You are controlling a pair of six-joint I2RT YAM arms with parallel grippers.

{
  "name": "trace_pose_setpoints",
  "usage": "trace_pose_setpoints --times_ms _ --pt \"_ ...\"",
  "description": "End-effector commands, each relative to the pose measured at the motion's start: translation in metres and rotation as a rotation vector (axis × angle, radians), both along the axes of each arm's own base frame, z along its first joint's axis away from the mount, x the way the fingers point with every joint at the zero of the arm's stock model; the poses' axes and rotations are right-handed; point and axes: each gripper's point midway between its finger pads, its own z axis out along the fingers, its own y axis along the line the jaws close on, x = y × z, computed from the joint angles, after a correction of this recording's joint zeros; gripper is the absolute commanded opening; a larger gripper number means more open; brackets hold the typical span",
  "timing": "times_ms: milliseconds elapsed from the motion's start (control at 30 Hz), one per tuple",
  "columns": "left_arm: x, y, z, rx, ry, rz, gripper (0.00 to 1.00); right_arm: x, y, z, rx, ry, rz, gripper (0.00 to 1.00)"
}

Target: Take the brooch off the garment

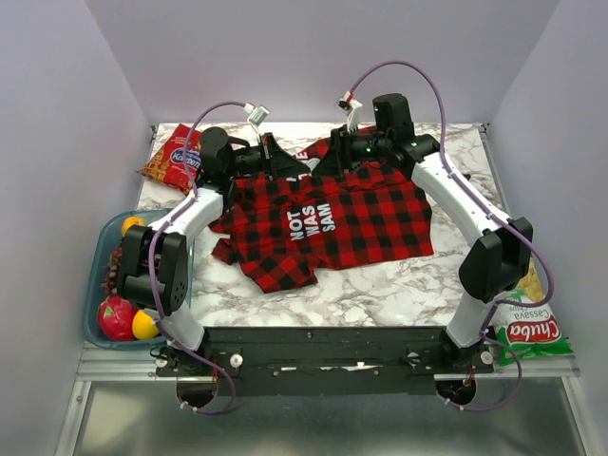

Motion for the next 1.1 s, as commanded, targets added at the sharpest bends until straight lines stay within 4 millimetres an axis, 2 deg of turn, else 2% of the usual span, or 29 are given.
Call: trace_pose_setpoints --times_ms 0,333,633,1067 --pt "-0.014 -0.006 0.012 -0.008 -0.098 -0.067 0.0 0.01 -0.004 -0.007 -0.025 -0.003 -0.056 0.57" --pt "-0.024 -0.012 0.01 0.014 -0.158 -0.115 0.0 0.021 -0.013 -0.015 -0.023 0.041 -0.097 0.58" --pt "-0.024 -0.018 0.004 0.068 -0.212 -0.127 0.0 0.032 -0.022 -0.026 -0.018 0.096 -0.134 0.59" --pt "-0.024 -0.018 0.005 0.079 -0.237 -0.115 0.0 0.036 -0.032 -0.038 -0.025 0.137 -0.164 0.6"
